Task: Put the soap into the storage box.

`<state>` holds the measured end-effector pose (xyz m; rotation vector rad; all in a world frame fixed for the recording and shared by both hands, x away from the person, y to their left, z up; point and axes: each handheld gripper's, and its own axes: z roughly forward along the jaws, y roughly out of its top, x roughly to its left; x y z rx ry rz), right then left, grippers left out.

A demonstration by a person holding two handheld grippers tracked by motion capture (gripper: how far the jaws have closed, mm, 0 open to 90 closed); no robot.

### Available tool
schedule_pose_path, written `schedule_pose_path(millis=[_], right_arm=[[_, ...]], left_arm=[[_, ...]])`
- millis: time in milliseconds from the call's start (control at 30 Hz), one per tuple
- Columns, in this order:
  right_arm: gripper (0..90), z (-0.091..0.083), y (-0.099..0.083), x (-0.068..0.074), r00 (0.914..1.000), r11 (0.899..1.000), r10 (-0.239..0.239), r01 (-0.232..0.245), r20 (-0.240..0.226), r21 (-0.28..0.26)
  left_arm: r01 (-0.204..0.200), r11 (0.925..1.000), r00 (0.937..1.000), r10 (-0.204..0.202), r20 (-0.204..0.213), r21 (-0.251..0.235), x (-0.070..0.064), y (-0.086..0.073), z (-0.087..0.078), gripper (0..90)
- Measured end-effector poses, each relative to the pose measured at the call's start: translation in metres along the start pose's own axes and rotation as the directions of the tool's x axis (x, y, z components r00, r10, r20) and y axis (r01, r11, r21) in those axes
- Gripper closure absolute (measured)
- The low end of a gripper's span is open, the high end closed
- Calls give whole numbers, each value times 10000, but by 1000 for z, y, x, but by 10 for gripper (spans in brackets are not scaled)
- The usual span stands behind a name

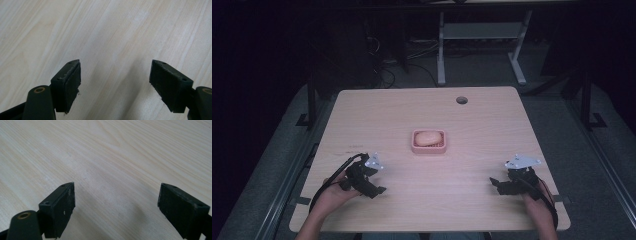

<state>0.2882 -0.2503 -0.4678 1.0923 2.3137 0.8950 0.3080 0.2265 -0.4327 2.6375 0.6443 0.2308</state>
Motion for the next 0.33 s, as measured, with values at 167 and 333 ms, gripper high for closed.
schedule_pose_path(millis=[167, 333], right_arm=[[138, 0, 0, 2, 9999, 9999, -88, 89, -86, 48], [138, -1, 2, 3, 9986, 9987, -506, 506, -171, -3]], left_arm=[[139, 9998, 9999, -138, 22, -150, -5, -10, -1, 252], [144, 9995, 9997, -150, -174, -298, -2, -13, -3, 251]])
